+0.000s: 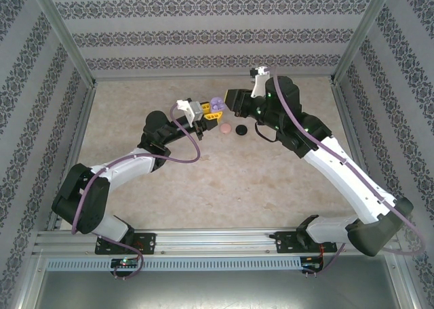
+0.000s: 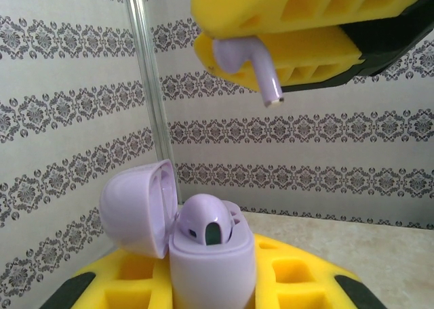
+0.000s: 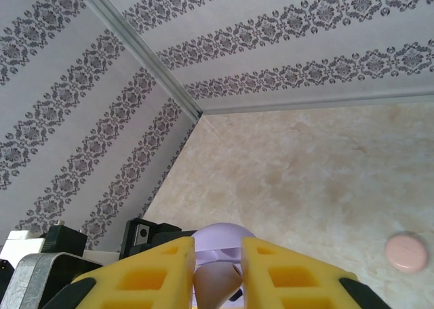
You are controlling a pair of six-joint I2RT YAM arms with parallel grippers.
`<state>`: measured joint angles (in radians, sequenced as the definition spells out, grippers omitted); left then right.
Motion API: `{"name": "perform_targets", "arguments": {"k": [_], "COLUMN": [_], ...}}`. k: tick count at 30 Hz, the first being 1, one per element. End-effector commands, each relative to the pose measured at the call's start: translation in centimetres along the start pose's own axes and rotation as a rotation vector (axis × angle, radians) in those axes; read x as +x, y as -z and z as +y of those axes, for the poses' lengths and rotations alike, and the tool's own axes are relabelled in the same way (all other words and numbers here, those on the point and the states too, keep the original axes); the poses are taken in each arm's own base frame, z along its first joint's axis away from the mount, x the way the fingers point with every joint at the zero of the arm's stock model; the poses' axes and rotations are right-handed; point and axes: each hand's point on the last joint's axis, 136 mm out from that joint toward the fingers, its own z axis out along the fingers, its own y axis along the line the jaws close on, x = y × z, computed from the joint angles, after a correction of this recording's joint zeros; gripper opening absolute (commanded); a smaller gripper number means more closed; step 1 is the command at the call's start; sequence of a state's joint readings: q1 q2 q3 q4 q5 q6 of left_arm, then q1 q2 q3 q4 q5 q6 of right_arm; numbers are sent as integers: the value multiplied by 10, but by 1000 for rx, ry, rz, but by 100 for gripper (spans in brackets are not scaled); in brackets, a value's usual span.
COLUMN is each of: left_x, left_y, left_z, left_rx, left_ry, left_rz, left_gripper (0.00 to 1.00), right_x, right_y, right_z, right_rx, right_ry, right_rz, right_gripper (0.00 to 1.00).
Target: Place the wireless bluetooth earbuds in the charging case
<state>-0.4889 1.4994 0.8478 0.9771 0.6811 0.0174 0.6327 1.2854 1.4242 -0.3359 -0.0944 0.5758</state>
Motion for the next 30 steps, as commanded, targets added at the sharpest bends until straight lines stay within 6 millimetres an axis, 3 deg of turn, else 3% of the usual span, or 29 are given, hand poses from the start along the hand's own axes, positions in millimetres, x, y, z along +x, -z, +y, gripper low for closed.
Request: {"name": "perform_targets", "arguments": {"k": [1, 21, 30], "left_x": [-18, -27, -24], "left_y": [-4, -6, -7], "left_z": [-1, -5, -6], "left_rx": [29, 39, 37], "left_ry": [-22, -32, -28], "left_rz": [-54, -69, -62], "left_gripper": [0, 0, 0], "right_x": [-3, 22, 9], "right_y": [-8, -27, -16], "right_z": [4, -14, -4], "right_rx": [-8, 41, 15], "right_ry": [6, -6, -11], "right_rz": [-27, 20, -15], "right_gripper": [24, 23, 22]}}
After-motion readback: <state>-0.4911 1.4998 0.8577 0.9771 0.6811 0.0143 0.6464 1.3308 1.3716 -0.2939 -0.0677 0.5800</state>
